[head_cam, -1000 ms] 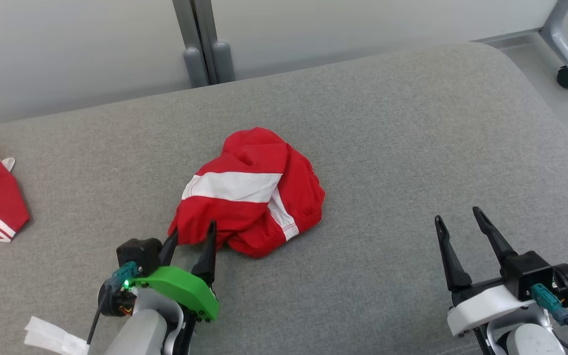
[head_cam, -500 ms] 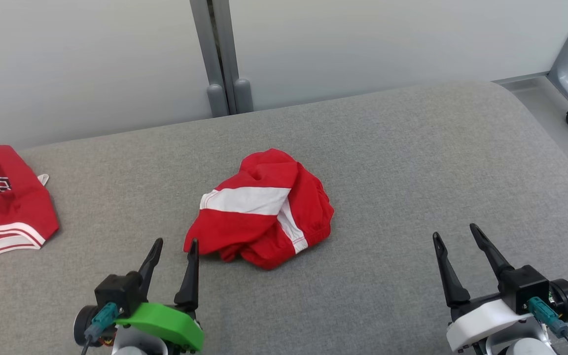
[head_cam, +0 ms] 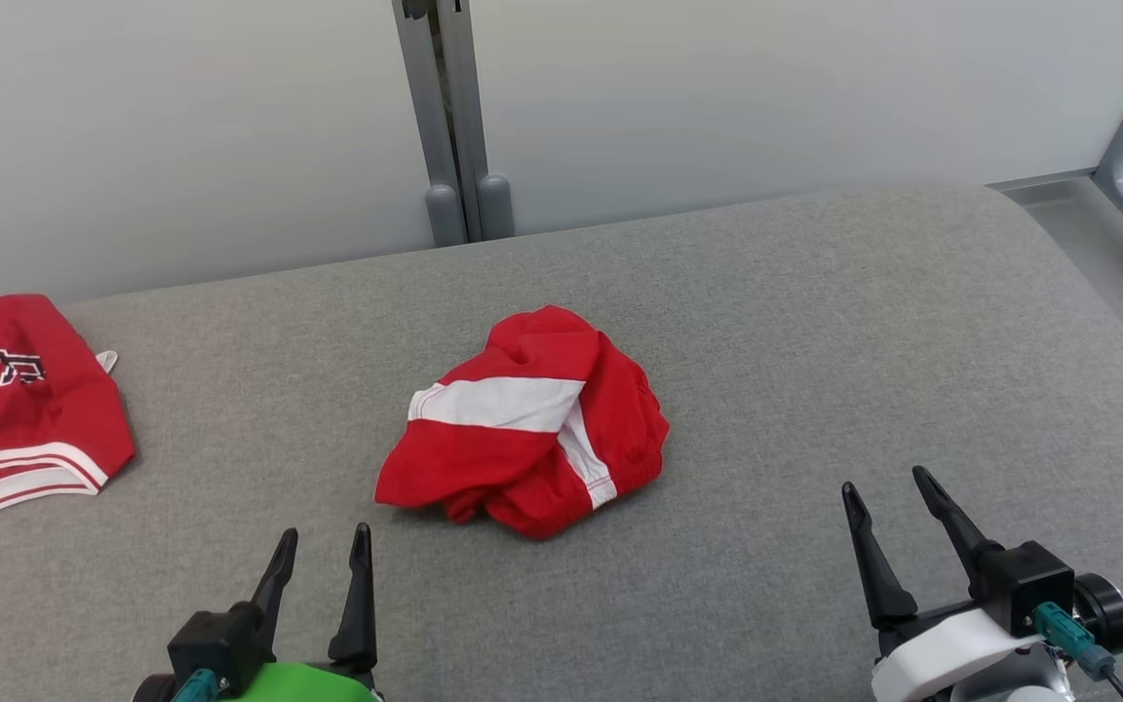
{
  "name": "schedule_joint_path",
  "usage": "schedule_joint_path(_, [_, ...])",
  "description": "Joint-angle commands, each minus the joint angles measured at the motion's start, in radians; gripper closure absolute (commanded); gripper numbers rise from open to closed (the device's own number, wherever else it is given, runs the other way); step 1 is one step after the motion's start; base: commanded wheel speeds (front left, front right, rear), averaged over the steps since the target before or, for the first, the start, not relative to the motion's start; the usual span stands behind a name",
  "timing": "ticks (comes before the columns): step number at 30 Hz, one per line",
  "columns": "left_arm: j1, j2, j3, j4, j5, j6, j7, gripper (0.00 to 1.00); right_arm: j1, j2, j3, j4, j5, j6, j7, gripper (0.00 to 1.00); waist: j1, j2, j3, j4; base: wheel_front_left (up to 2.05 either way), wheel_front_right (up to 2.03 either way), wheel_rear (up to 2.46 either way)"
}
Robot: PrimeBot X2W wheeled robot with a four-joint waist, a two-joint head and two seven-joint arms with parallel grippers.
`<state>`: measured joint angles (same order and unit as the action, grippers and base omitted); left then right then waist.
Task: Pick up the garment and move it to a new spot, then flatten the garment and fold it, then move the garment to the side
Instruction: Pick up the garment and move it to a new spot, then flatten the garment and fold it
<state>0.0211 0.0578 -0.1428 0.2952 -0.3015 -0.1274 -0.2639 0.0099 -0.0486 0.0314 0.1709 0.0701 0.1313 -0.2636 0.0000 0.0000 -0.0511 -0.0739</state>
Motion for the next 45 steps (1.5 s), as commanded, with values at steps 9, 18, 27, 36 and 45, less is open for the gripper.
schedule_joint_path(9, [0.036, -0.006, 0.011, -0.020, 0.001, -0.005, -0.001, 0.00, 0.013, -0.003, 0.009, 0.010, 0.015, -0.001, -0.002, 0.00, 0.0000, 0.0000, -0.001, 0.003, 0.00, 0.00, 0.00])
schedule_joint_path(18, [0.037, -0.007, 0.025, -0.021, -0.011, -0.005, -0.001, 0.00, 0.010, -0.003, 0.008, 0.009, 0.015, -0.001, -0.002, 0.00, 0.0000, 0.0000, 0.001, 0.006, 0.00, 0.00, 0.00])
schedule_joint_path(27, [0.048, -0.007, 0.036, -0.021, -0.031, -0.005, -0.001, 0.00, 0.005, -0.003, 0.003, 0.006, 0.012, -0.001, -0.002, 0.00, 0.0000, 0.0000, 0.008, 0.011, 0.00, 0.00, 0.00])
schedule_joint_path(36, [0.042, -0.007, 0.026, -0.027, -0.033, -0.005, -0.001, 0.00, -0.022, -0.003, 0.023, 0.023, 0.042, -0.001, -0.002, 0.00, 0.0000, 0.0000, 0.021, 0.022, 0.00, 0.00, 0.00])
schedule_joint_path(45, [0.013, -0.007, 0.015, -0.031, -0.025, -0.005, -0.001, 0.00, -0.123, -0.003, 0.189, 0.220, 0.299, -0.001, -0.002, 0.00, 0.0000, 0.0000, 0.060, 0.089, 0.00, 0.00, 0.00])
